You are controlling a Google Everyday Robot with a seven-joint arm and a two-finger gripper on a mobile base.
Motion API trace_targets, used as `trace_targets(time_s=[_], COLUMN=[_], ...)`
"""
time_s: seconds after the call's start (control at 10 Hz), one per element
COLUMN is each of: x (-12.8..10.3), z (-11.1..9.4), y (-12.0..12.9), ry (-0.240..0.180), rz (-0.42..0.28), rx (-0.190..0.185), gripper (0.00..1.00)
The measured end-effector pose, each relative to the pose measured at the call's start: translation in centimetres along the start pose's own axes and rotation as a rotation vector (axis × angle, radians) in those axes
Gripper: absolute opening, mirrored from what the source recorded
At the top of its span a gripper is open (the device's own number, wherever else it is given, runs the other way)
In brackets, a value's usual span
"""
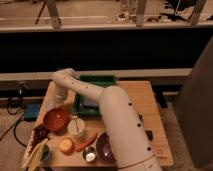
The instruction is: Wipe table surface with towel
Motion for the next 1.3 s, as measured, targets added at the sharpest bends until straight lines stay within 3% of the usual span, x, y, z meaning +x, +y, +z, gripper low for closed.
trace_targets(time_s=[0.3, 0.6, 1.0, 1.3], x=[3.6, 7.2, 9.1, 10.8], z=[-1.5, -3.3, -4.4, -4.6], y=[2.9, 5.0, 2.7, -1.0], ry=[0.008, 0.044, 0.074, 0.09], rz=[0.103, 0.215, 0.267, 0.292], rx=[0.018, 0.048, 0.088, 0.114], gripper=[0.02, 0.02, 0.02, 0.02])
